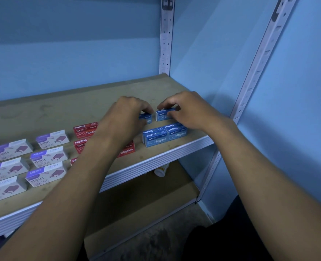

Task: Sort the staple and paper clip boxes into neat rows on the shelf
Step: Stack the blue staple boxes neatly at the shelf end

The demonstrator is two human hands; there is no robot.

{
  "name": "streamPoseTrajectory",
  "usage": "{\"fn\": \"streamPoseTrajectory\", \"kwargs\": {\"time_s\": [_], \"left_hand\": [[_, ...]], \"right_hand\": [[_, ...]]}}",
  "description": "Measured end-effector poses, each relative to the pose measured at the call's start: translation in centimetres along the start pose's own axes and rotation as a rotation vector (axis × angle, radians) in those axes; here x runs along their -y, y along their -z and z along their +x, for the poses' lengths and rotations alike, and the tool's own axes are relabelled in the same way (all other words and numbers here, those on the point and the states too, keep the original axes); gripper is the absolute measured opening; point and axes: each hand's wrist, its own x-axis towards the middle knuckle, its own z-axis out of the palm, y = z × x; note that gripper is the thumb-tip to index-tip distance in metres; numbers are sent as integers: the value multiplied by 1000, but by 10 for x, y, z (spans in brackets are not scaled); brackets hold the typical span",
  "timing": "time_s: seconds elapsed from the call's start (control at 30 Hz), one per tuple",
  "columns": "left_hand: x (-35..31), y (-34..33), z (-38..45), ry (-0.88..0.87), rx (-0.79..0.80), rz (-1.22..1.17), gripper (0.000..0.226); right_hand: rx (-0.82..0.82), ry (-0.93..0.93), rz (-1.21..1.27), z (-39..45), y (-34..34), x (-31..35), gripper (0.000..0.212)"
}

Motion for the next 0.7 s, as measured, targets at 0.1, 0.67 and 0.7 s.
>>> {"fn": "streamPoseTrajectory", "kwargs": {"time_s": [0.1,0.67,0.7], "left_hand": [[1,-1,2,25,-11,-37,37],[-19,16,-20,-72,-36,-138,33],[-20,16,-21,-70,-30,-143,33]], "right_hand": [[-24,-18,-7,2,-4,0,36],[-2,5,7,-28,18,13,35],[3,6,6,-29,18,14,36]]}}
